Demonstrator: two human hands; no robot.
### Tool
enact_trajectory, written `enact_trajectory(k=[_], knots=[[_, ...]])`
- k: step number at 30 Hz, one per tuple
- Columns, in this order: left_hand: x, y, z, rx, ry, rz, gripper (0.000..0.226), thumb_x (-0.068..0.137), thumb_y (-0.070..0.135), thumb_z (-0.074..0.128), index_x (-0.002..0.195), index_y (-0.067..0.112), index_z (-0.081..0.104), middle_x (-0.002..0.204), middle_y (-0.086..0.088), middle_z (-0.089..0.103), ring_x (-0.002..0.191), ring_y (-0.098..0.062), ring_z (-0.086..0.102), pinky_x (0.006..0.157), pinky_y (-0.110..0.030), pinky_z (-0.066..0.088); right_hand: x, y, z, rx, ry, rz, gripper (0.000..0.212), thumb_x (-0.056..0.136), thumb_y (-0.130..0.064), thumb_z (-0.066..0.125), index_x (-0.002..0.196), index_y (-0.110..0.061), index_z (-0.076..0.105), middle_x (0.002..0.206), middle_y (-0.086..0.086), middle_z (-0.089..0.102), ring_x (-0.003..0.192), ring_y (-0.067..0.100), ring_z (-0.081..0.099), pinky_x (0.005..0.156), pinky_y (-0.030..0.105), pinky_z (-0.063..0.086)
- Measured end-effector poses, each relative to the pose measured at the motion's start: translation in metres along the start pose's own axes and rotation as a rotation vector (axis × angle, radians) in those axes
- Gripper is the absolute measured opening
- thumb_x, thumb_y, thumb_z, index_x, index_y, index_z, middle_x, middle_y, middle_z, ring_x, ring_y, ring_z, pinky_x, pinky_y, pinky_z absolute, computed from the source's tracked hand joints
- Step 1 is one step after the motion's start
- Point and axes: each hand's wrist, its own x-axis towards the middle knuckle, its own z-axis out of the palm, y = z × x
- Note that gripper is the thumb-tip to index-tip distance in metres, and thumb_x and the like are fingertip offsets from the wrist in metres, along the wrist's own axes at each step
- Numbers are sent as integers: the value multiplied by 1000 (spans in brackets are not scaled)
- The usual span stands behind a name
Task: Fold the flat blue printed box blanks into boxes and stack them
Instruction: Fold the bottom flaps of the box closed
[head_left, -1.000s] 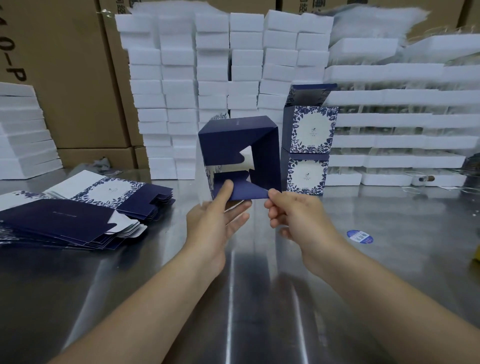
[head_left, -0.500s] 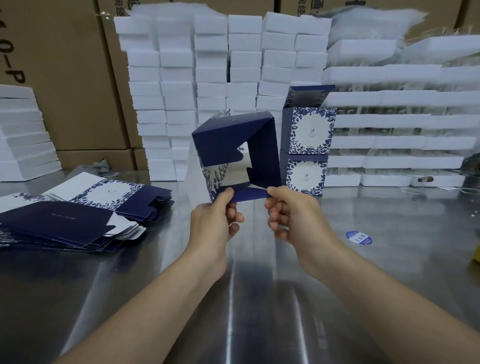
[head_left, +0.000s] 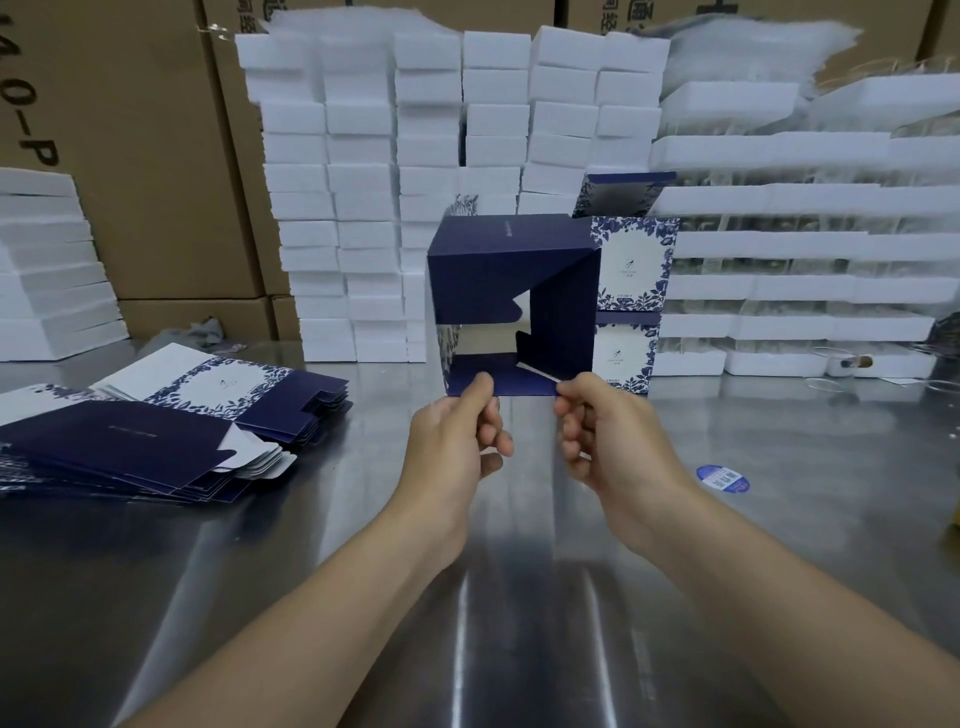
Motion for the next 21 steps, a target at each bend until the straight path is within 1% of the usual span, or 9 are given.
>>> enact_trajectory(k=[2, 5, 7, 10, 13, 16, 19, 21], knots=[[1, 1, -2, -20, -7, -14, 41, 103, 35, 61, 65, 21, 55, 59, 3, 44, 55, -13, 53, 67, -31, 46, 0, 0, -1, -17, -47, 14, 27, 91, -28, 64, 65, -19, 62, 57, -4, 49, 47, 10, 44, 42, 18, 35], [0, 1, -2, -29, -46, -23, 49, 104, 35, 61, 56, 26, 55, 58, 3, 43, 54, -13, 51, 68, -31, 47, -1, 0, 0, -58, -101, 26, 30, 90, -36, 69, 64, -22, 62, 58, -4, 49, 48, 10, 46, 43, 20, 35], [-2, 0, 0, -1, -62, -15, 51, 104, 36, 61, 54, 27, 55, 59, 2, 42, 55, -13, 51, 69, -32, 47, -2, 2, 2, -56, -97, 29, 31, 92, -31, 69, 64, -20, 62, 56, -4, 48, 46, 10, 45, 41, 19, 35], [-3, 0, 0, 15, -57, -20, 49, 103, 41, 62, 57, 26, 53, 59, 2, 41, 55, -14, 51, 70, -33, 46, -1, 2, 2, -14, -72, 31, 31, 94, -24, 68, 65, -17, 62, 54, -5, 47, 45, 9, 42, 40, 18, 33], [-2, 0, 1, -19, -24, -53, 51, 105, 43, 58, 58, 24, 52, 57, 3, 41, 53, -14, 51, 72, -34, 45, 0, 2, 2, 7, -75, 36, 30, 94, -24, 68, 65, -17, 62, 54, -5, 47, 44, 8, 42, 40, 18, 32], [-2, -2, 1, 0, 20, -43, 49, 107, 33, 50, 60, 21, 48, 52, 6, 42, 51, -13, 49, 76, -38, 43, -1, 4, 3, -65, -78, 29, 29, 93, -31, 72, 68, -18, 63, 56, -5, 49, 47, 9, 44, 45, 21, 32], [-2, 0, 0, 15, 47, -30, 45, 107, 30, 49, 63, 19, 44, 50, 9, 43, 50, -13, 47, 76, -37, 42, -1, 2, 2, -142, -12, 2, 33, 93, -41, 73, 72, -18, 62, 55, -5, 49, 46, 9, 45, 52, 25, 32], [-3, 2, -1, 55, 61, -11, 46, 106, 30, 49, 61, 18, 43, 50, 9, 41, 49, -13, 46, 75, -37, 42, 0, 2, 1, -161, 10, -9, 35, 96, -40, 69, 71, -17, 62, 54, -4, 49, 43, 9, 45, 53, 26, 33]])
